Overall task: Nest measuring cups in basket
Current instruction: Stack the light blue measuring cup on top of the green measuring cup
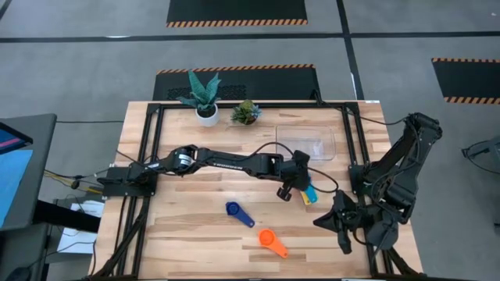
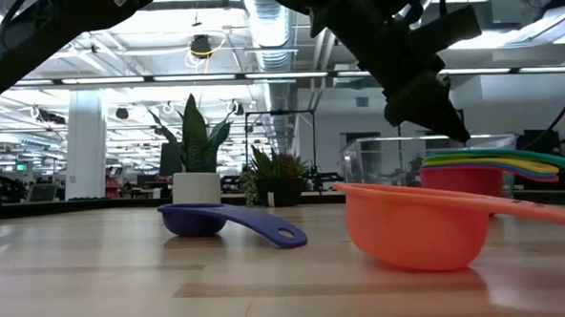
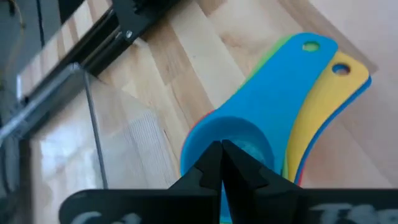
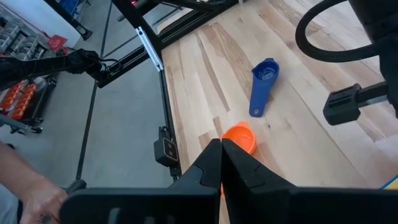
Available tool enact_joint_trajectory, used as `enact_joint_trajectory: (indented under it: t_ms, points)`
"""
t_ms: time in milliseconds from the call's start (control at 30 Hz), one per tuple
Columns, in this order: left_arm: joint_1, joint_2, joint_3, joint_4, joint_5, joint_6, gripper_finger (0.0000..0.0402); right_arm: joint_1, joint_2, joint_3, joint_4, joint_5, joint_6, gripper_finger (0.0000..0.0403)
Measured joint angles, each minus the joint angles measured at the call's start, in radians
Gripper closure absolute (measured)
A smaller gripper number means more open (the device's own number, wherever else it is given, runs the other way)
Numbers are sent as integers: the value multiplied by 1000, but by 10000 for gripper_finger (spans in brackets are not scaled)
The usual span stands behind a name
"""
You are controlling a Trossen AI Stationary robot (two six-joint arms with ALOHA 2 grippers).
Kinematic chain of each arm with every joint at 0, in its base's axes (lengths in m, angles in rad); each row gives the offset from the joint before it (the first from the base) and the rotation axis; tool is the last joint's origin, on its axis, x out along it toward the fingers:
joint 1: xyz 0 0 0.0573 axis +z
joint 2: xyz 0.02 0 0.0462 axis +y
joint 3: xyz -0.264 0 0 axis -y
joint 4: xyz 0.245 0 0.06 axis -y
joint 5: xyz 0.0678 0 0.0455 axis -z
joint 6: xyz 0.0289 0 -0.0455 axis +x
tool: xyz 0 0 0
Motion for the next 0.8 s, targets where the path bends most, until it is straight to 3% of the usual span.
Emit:
enact_joint_trajectory:
  t_ms: [100, 233, 367, 500, 800]
  points:
    - [1, 0, 0, -26, 5, -24, 401, 0, 0, 0, 0, 0, 0, 379]
    - [-1, 0, 0, -28, 3, 90, 401, 0, 0, 0, 0, 0, 0, 380]
    - [3, 0, 0, -6, 22, -8, 401, 0, 0, 0, 0, 0, 0, 377]
    - [4, 27, -1, -11, 24, 87, 401, 0, 0, 0, -2, -1, 0, 377]
    - [-18, 50, 0, 15, -11, 72, 401, 0, 0, 0, 2, 0, 0, 379]
